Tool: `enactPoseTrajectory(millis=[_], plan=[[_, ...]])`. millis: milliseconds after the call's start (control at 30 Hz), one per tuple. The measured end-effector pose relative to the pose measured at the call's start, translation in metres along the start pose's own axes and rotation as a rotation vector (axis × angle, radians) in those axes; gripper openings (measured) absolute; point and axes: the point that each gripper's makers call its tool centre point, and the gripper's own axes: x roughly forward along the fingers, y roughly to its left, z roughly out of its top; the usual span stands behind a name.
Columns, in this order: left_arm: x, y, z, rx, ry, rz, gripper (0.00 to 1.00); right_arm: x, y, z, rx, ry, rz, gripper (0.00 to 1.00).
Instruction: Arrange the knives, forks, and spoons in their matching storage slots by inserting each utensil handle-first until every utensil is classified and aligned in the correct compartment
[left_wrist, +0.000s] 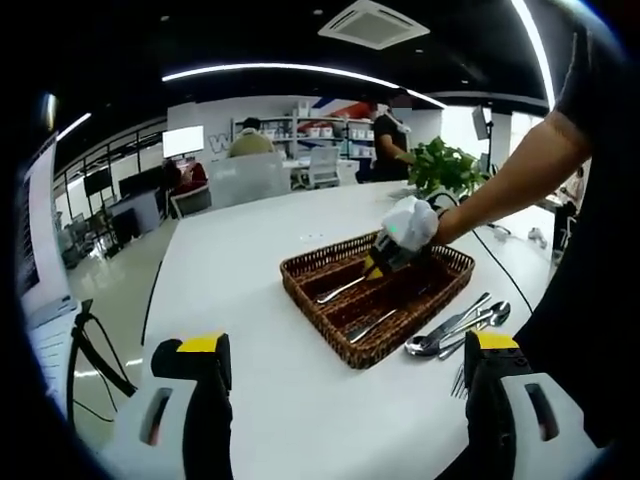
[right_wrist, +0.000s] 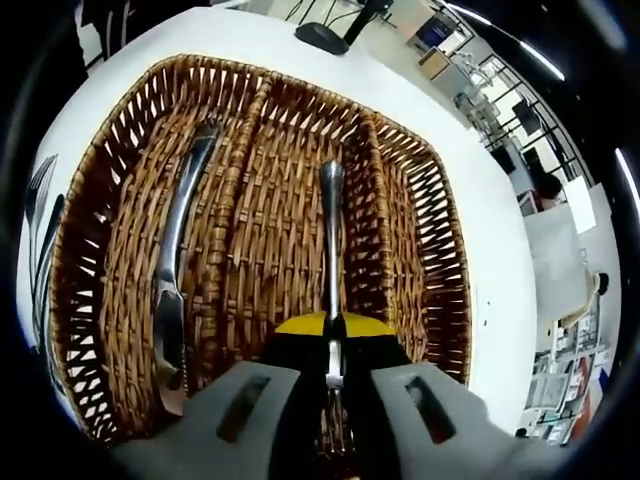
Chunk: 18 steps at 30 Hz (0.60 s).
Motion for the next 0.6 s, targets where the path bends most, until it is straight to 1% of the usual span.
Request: enactPoseTrajectory(millis=[67, 133, 167, 300, 333, 367, 433, 600], plan=[[0.000, 0.000, -0.001, -0.003, 0.000, -0.001, 0.99, 0.001, 0.000, -0.001, 0.010, -0.010, 0.013, 0.02], [0.001, 0.001, -0.001, -0.003, -0.001, -0.002, 0.99, 0.001, 0.000, 0.000, 0.063, -0.029, 0.030, 0.02], [0.002, 0.000, 0.000, -0.004, -0.002, -0.004, 0.99, 0.000, -0.001, 0.001, 0.071, -0.040, 0.036, 0.02], [0.006, -0.002, 0.002, 0.004, -0.004, -0.017, 0.99, -0.002, 0.000, 0.001, 0.061, -0.038, 0.034, 0.03], [0.008, -0.003, 0.003, 0.005, -0.005, -0.021, 0.99, -0.004, -0.001, 0.002, 0.075, -0.044, 0.032, 0.05], [0.008, -0.004, 0.004, 0.006, -0.006, -0.024, 0.99, -0.005, 0.002, 0.005, 0.102, -0.056, 0.047, 0.08], [0.010, -0.005, 0.005, 0.010, -0.008, -0.029, 0.99, -0.007, 0.001, 0.006, 0.098, -0.051, 0.045, 0.10], [0.013, -0.008, 0.009, 0.021, -0.007, -0.044, 0.99, -0.019, 0.003, 0.015, 0.119, -0.085, 0.060, 0.25]])
